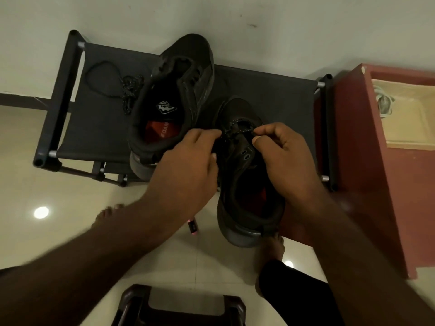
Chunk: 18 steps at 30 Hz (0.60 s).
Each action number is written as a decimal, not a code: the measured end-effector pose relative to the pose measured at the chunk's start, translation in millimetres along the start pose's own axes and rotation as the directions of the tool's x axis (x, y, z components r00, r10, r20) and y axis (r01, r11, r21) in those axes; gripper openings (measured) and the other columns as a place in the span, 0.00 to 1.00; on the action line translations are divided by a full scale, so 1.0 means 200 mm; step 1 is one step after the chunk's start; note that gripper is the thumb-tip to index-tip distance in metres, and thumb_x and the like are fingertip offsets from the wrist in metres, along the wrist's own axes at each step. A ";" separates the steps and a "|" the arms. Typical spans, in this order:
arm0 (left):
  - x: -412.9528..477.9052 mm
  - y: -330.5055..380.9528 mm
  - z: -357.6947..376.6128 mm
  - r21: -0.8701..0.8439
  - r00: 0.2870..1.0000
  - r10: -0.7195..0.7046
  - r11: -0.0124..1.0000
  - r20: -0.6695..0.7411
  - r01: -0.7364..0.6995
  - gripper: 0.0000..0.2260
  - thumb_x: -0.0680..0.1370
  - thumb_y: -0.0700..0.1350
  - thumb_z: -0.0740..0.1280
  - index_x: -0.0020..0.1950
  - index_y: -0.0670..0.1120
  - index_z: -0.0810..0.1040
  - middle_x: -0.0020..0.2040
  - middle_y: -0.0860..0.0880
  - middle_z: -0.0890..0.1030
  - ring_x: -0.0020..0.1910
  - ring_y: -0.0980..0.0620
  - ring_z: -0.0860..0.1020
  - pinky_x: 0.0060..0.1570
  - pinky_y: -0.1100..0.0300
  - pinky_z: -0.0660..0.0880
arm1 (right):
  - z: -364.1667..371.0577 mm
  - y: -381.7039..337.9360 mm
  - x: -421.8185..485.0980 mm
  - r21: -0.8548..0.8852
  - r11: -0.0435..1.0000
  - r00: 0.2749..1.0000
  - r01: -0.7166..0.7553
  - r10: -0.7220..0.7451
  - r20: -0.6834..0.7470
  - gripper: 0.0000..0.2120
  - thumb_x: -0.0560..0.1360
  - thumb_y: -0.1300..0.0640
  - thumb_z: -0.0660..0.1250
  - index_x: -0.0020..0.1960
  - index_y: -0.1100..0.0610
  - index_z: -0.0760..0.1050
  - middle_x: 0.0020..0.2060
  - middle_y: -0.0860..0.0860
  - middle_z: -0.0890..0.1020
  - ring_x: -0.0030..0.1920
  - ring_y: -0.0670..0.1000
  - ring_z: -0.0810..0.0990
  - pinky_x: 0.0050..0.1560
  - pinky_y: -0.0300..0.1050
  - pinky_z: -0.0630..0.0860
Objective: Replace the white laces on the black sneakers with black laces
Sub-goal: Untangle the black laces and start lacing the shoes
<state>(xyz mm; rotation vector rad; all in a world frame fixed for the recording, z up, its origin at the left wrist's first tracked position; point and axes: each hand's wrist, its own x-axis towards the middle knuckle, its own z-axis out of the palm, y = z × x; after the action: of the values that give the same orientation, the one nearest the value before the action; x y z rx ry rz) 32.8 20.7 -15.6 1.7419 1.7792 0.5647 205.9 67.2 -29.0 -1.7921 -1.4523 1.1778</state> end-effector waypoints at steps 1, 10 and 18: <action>0.02 0.01 0.03 -0.014 1.000 -0.005 1.000 -0.014 0.004 0.20 0.82 0.42 0.60 0.75 0.46 0.67 0.68 0.47 0.73 0.64 0.48 0.75 0.63 0.53 0.72 | 0.00 0.00 0.00 0.000 1.000 1.000 -0.004 0.004 -0.003 0.05 0.78 0.54 0.67 0.53 0.50 0.80 0.46 0.48 0.84 0.48 0.48 0.83 0.50 0.49 0.82; 0.08 0.01 0.14 0.021 0.996 -0.067 0.998 0.051 0.066 0.23 0.81 0.38 0.61 0.75 0.49 0.65 0.64 0.45 0.72 0.58 0.46 0.76 0.58 0.48 0.76 | 0.01 0.01 0.00 0.005 1.000 1.000 0.009 -0.009 0.000 0.10 0.74 0.50 0.66 0.53 0.48 0.81 0.47 0.47 0.84 0.50 0.48 0.83 0.54 0.54 0.82; 0.10 0.02 0.12 -0.249 0.966 -0.235 0.934 0.111 0.256 0.11 0.81 0.41 0.62 0.63 0.46 0.74 0.50 0.48 0.79 0.45 0.53 0.79 0.46 0.58 0.79 | 0.02 0.01 -0.01 0.011 1.000 1.000 -0.010 0.011 -0.016 0.15 0.71 0.46 0.65 0.55 0.47 0.80 0.50 0.47 0.83 0.49 0.46 0.83 0.53 0.51 0.82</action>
<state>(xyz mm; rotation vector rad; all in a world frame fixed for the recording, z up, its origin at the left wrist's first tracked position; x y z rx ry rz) 51.4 38.3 -33.1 1.3225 1.7448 0.5850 203.4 64.8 -32.7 -1.7998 -1.4266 1.1721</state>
